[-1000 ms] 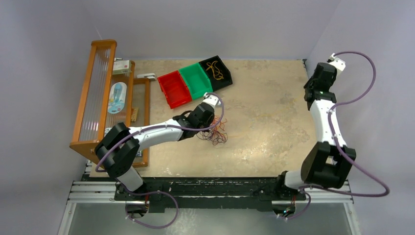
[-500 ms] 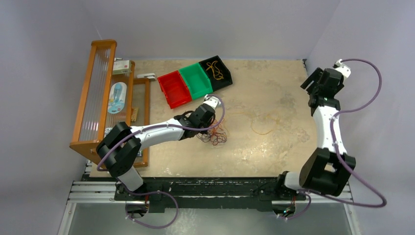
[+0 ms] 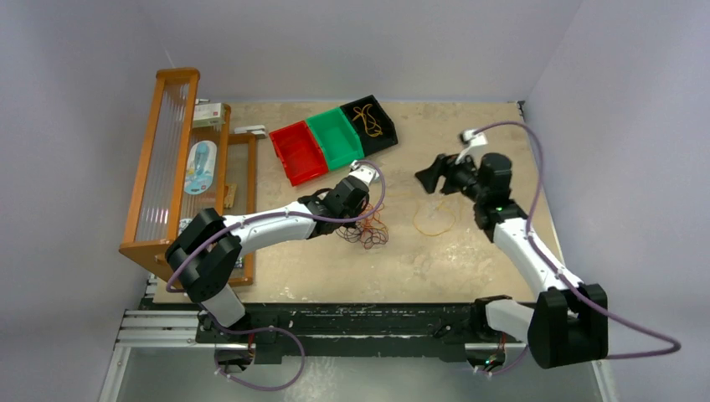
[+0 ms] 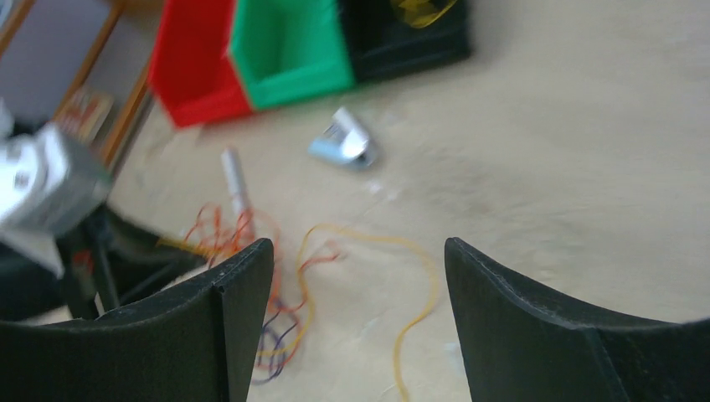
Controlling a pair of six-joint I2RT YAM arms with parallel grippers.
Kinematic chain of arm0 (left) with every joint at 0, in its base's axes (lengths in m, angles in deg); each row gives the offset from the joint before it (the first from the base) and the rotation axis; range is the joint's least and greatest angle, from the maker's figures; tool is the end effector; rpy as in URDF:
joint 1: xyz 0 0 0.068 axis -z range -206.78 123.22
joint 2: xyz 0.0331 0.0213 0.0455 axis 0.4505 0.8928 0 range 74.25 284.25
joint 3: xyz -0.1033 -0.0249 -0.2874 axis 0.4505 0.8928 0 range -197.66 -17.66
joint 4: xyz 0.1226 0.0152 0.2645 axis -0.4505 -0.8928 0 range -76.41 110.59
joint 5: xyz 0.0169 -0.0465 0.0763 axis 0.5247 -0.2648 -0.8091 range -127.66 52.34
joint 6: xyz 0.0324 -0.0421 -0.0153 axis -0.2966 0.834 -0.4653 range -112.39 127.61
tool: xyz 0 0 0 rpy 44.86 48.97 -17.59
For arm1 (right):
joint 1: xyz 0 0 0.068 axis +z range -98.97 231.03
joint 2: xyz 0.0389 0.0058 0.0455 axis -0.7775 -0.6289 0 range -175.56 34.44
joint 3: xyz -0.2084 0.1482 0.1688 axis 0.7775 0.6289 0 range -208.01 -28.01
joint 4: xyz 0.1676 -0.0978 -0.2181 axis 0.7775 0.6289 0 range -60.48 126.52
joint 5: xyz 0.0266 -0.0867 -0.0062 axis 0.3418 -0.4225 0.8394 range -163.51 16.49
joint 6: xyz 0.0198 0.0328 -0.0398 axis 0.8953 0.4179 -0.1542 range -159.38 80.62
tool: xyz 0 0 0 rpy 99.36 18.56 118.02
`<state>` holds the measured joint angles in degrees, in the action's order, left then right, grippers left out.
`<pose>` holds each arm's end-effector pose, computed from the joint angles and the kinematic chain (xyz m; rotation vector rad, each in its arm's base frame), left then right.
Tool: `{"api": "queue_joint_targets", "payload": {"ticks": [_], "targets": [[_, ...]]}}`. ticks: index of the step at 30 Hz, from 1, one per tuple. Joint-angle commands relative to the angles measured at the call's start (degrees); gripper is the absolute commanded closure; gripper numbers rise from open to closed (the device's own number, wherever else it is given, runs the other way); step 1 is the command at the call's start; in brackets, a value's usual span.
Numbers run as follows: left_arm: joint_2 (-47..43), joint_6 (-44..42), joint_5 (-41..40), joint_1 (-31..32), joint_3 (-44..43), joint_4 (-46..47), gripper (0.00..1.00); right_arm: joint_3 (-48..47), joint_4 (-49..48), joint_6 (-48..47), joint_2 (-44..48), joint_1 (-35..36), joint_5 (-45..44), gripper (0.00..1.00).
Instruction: Untangle the cables
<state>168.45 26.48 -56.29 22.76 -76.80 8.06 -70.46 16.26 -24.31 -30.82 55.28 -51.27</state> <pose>0.2539 -0.2791 0.2202 0.4770 2.3052 -0.1936 0.2792 0.0350 0.3144 -0.1239 1.7560 0.5830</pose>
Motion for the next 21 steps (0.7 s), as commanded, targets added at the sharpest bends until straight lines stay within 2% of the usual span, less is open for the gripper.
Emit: {"api": "queue_joint_targets", "payload": {"ticks": [1, 5, 8, 16, 21], "targets": [[-0.3, -0.5, -0.3, 0.2, -2.5, 1.3, 1.0, 5.7, -13.4, -4.8, -1.0, 8.7, 6.2, 0.23], [-0.3, -0.4, 0.7, 0.2, -2.2, 2.2, 1.0, 11.6, -26.5, -5.2, -4.5, 13.1, 9.4, 0.2], [-0.3, -0.5, 0.6, 0.2, -2.2, 2.3, 1.0, 12.3, -32.0, -5.1, -8.8, 16.3, 8.9, 0.19], [-0.2, -0.6, 1.1, 0.2, -2.2, 2.3, 1.0, 9.7, -41.3, -4.5, -19.8, 22.2, 6.9, 0.2], [-0.4, -0.8, 1.1, 0.2, -2.2, 2.2, 1.0, 8.0, -45.1, -3.2, -24.6, 23.4, 6.9, 0.27]]}}
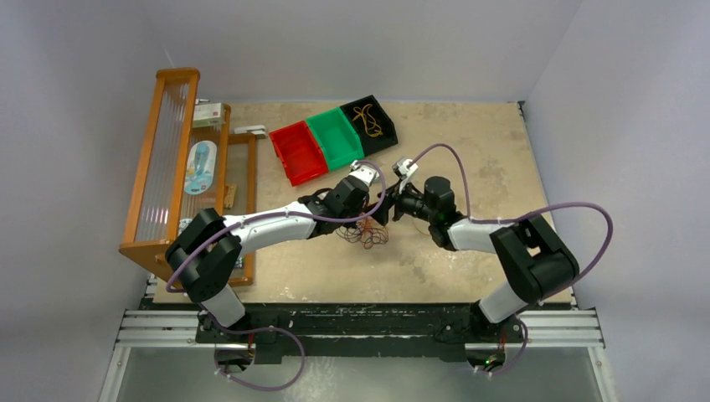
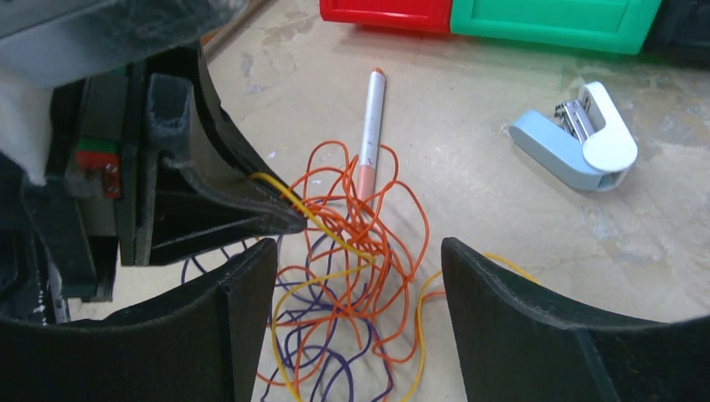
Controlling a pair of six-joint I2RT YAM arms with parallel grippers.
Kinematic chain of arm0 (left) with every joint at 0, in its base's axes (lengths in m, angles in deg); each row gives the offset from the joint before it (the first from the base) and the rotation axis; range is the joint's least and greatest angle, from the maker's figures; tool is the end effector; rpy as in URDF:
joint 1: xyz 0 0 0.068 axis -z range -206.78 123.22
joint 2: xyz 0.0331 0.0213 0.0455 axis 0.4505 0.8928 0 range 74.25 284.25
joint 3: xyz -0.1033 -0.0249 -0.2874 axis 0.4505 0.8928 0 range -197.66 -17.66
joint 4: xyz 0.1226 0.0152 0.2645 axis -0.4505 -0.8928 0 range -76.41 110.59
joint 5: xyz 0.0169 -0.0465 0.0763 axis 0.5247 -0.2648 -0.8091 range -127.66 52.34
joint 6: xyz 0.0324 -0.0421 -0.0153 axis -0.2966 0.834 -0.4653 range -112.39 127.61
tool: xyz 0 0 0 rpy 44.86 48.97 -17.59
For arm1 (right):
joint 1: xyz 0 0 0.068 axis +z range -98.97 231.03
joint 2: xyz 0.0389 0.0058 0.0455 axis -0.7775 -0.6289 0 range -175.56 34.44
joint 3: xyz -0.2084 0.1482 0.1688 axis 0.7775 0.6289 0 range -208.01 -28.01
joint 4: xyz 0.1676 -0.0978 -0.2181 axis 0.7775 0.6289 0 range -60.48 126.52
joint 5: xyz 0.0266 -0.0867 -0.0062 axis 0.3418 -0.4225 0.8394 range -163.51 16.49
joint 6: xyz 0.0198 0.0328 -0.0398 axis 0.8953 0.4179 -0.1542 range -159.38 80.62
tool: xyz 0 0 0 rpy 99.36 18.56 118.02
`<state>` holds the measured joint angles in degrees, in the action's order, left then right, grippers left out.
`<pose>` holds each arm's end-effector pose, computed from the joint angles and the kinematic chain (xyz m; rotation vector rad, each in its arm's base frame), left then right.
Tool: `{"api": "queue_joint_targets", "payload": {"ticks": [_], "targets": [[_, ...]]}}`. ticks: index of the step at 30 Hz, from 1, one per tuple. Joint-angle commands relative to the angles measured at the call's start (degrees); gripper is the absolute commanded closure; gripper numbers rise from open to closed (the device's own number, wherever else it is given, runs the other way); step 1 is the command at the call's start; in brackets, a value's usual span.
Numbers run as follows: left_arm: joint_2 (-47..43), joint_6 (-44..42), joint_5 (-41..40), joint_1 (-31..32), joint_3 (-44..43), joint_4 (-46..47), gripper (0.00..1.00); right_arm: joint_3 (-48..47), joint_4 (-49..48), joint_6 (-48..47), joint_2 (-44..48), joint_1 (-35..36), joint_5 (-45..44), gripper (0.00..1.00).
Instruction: Untangle the cables
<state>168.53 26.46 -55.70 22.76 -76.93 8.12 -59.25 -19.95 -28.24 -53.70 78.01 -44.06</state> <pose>0.2542 -0.2799 0.2204 0.4823 2.3068 -0.2054 0.2747 0.1606 0.1986 -0.6328 1.6553 0.9242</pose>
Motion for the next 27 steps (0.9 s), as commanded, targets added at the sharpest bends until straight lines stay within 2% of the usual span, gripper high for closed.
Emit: {"api": "queue_joint_targets", "payload": {"ticks": [1, 8, 27], "targets": [[-0.5, -0.8, 0.6, 0.2, -2.1, 2.1, 1.0, -3.3, -9.8, 1.2, -2.4, 0.7, -0.4, 0.29], [-0.4, -0.8, 0.7, 0.2, -2.2, 2.0, 1.0, -5.4, -11.1, 1.9, -5.9, 0.8, -2.3, 0.38], [-0.4, -0.7, 0.6, 0.2, -2.1, 1.7, 1.0, -9.6, -10.4, 0.5, -13.1, 1.6, -0.8, 0.5]]}}
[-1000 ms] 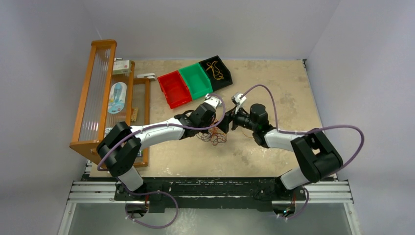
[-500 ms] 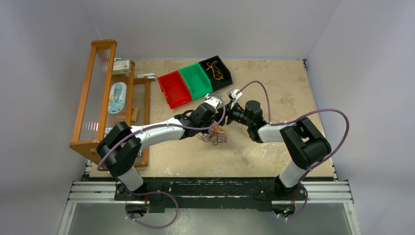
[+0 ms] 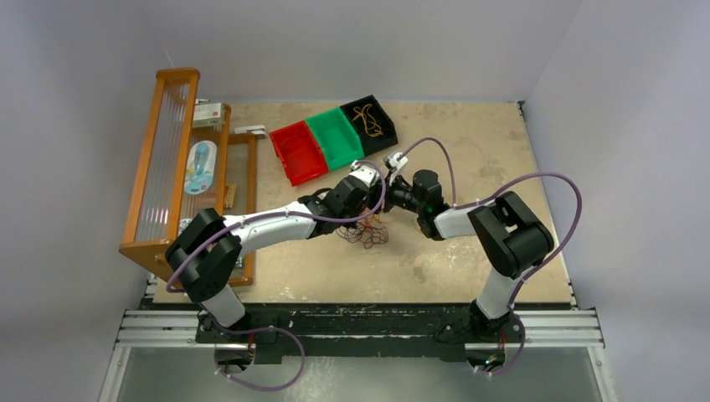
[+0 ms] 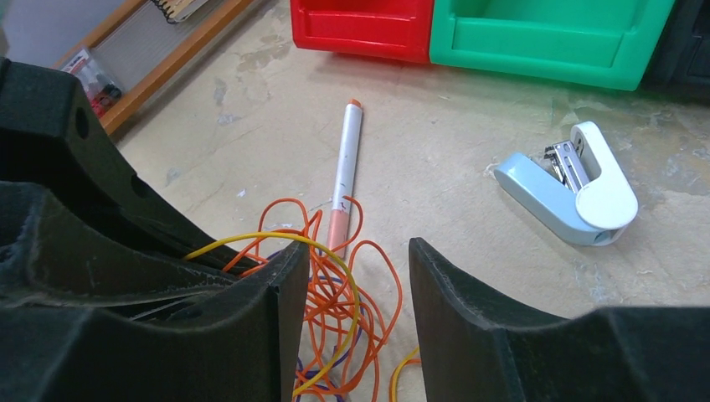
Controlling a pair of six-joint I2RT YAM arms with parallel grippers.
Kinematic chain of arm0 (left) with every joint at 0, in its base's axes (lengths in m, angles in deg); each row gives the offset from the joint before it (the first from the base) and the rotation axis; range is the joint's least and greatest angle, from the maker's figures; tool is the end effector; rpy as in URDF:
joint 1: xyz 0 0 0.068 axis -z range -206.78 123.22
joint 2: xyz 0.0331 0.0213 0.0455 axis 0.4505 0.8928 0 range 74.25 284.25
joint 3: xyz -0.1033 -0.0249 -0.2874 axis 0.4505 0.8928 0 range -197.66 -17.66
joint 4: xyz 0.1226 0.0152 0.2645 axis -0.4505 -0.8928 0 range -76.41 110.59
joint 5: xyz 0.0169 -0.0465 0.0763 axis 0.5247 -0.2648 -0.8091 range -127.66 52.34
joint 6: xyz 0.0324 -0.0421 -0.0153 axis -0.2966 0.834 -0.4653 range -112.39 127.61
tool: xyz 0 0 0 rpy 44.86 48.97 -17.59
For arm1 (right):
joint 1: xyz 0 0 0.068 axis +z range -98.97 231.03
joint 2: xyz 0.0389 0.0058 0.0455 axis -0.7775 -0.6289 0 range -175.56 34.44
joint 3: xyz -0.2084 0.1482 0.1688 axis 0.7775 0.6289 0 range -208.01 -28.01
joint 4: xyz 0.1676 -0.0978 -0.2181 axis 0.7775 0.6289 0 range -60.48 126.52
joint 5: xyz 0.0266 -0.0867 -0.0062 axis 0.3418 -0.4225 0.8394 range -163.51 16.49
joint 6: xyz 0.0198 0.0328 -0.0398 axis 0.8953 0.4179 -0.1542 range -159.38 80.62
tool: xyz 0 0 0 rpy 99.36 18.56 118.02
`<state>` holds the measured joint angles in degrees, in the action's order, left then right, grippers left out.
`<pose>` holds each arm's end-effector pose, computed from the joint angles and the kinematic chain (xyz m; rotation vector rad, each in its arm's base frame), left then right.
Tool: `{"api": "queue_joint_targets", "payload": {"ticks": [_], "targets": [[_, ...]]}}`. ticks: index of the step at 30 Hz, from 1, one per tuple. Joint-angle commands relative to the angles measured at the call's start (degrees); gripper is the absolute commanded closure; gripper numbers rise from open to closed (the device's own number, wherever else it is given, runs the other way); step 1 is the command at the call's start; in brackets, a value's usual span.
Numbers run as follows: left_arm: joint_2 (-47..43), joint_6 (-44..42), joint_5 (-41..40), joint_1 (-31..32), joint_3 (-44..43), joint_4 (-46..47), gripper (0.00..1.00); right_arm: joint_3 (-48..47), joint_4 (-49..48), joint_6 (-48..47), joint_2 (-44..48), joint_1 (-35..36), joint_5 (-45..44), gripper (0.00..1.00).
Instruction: Untangle the cables
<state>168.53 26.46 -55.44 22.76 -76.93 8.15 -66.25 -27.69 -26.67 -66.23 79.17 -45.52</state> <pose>0.2541 -0.2801 0.2204 0.4845 2.3078 -0.2105 0.3121 0.1870 0.1792 -0.6101 1.6284 0.9363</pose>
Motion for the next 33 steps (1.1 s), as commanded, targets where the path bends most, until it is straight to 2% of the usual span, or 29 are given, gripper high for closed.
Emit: {"api": "queue_joint_targets", "payload": {"ticks": [1, 6, 12, 16, 22, 25, 31, 33], "targets": [[-0.3, -0.7, 0.2, 0.2, -2.2, 1.6, 1.0, -2.6, -2.3, -1.4, -0.7, 0.6, 0.7, 0.5], [-0.3, -0.8, -0.1, 0.2, -2.2, 1.5, 1.0, -2.0, -2.0, -2.3, -1.2, 0.8, 1.0, 0.48], [0.1, -0.7, -0.1, 0.2, -2.4, 1.5, 1.0, -2.3, -1.9, -2.1, -2.3, 1.1, 1.1, 0.55], [0.6, -0.7, 0.0, 0.2, -2.3, 1.6, 1.0, -2.6, -2.6, -0.9, -2.7, 1.1, 0.7, 0.69], [0.5, -0.4, -0.8, 0.2, -1.3, 2.9, 1.0, -1.0, -1.2, 2.5, 2.8, 1.1, -4.7, 1.0], [1.5, -0.1, -0.6, 0.1, -1.0, 4.2, 0.94, -0.4, 2.7, 3.2, 7.3, 1.1, -10.4, 1.0], [5.9, 0.3, -0.5, -0.1, -1.0, 9.6, 0.71, -0.3, 12.9, 2.8, 13.6, 1.1, -19.0, 1.0], [7.5, 0.7, -0.3, -0.2, -1.0, 11.5, 0.68, 0.3, 15.3, 2.5, 15.8, 1.0, -22.3, 1.0]]}}
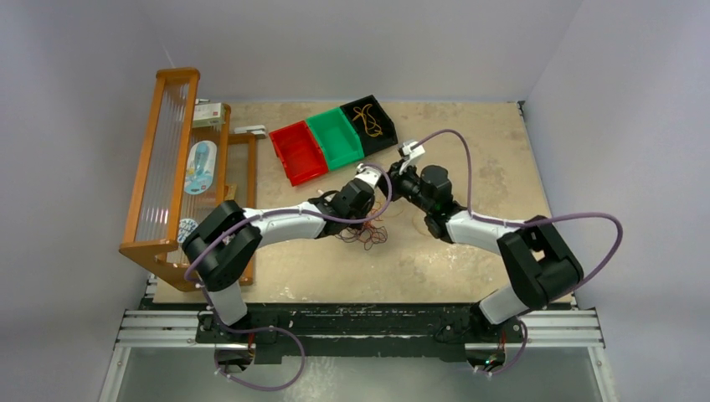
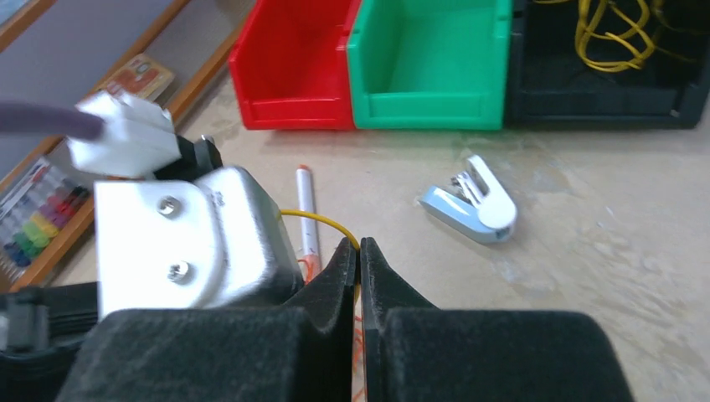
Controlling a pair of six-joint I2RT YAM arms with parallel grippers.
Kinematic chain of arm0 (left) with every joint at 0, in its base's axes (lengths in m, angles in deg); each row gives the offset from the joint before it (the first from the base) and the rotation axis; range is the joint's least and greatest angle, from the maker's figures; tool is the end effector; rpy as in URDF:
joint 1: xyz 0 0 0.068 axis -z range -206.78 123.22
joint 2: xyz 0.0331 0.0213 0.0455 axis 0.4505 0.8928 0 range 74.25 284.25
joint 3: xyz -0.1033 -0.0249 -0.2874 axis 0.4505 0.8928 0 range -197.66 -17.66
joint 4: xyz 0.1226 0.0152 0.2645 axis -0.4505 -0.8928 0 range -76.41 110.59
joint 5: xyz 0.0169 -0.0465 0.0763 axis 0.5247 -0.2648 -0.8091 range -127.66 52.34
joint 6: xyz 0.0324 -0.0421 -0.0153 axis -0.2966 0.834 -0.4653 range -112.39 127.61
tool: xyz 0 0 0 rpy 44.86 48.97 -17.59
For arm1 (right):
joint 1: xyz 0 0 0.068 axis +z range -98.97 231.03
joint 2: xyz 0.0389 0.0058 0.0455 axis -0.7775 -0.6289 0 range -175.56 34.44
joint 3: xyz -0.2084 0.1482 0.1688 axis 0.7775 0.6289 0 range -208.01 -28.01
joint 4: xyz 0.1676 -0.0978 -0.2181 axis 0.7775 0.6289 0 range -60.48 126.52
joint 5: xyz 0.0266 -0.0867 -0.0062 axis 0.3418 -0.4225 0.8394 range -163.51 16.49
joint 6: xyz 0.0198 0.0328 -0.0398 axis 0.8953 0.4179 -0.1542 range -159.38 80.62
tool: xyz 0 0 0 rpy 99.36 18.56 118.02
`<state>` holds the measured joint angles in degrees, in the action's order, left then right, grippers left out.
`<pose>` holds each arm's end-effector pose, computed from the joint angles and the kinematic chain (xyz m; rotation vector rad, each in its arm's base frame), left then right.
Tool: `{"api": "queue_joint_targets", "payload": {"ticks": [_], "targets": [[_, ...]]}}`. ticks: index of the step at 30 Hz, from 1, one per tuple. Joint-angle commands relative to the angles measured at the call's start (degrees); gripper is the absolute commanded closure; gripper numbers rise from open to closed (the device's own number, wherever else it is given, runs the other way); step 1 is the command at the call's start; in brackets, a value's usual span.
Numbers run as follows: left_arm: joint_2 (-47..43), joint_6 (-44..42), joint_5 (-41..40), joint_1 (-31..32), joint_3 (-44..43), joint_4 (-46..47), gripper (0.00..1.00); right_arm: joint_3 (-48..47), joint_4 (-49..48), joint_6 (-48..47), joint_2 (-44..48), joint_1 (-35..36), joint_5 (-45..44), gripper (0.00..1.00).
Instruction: Untangle the cables
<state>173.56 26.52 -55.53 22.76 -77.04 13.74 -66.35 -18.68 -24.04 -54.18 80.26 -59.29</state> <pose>0.2649 -0.2927 0.1962 0.4780 2.2984 -0.2174 0.2978 0.1772 0.2331 -0.3975 1.6170 0.7955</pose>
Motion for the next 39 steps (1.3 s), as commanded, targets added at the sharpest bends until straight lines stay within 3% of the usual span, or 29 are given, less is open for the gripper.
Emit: {"api": "queue_joint_targets", "payload": {"ticks": [1, 9, 14, 19, 23, 27, 29, 34, 39], "targets": [[3.3, 0.7, -0.1, -0.2, -1.0, 6.6, 0.67, 0.6, 7.5, -0.4, 4.9, -0.1, -9.8, 1.0], [5.6, 0.8, 0.0, -0.3, 1.1, 8.7, 0.63, 0.7, 18.2, 2.8, 12.4, -2.8, -24.6, 1.0], [5.9, 0.8, -0.1, -0.3, 2.6, 9.3, 0.62, 2.2, 19.7, 5.9, 16.7, -13.3, -21.2, 1.0], [5.9, 0.7, -0.4, -0.3, 3.2, 9.1, 0.63, 0.0, 26.4, 5.9, 19.8, -18.2, -24.8, 1.0], [6.3, 0.8, -1.5, -0.3, 2.1, 7.1, 0.79, -1.3, 32.7, 7.3, 19.5, -18.9, -27.2, 1.0], [4.8, 1.3, -2.6, -0.3, 1.6, 5.5, 0.77, 0.0, 35.9, 10.1, 17.6, -20.1, -29.5, 0.99], [3.0, 1.3, -2.6, -0.3, 1.3, 4.8, 0.69, -0.2, 37.6, 11.0, 16.2, -20.4, -28.2, 0.8], [-0.9, 1.6, -2.9, -0.3, 0.3, 3.5, 0.63, 2.2, 38.6, 14.2, 16.4, -20.4, -30.1, 0.5], [-3.1, 1.4, -3.2, -0.3, -0.9, 2.1, 0.61, 1.6, 40.6, 16.9, 16.7, -20.6, -30.8, 0.33]]}}
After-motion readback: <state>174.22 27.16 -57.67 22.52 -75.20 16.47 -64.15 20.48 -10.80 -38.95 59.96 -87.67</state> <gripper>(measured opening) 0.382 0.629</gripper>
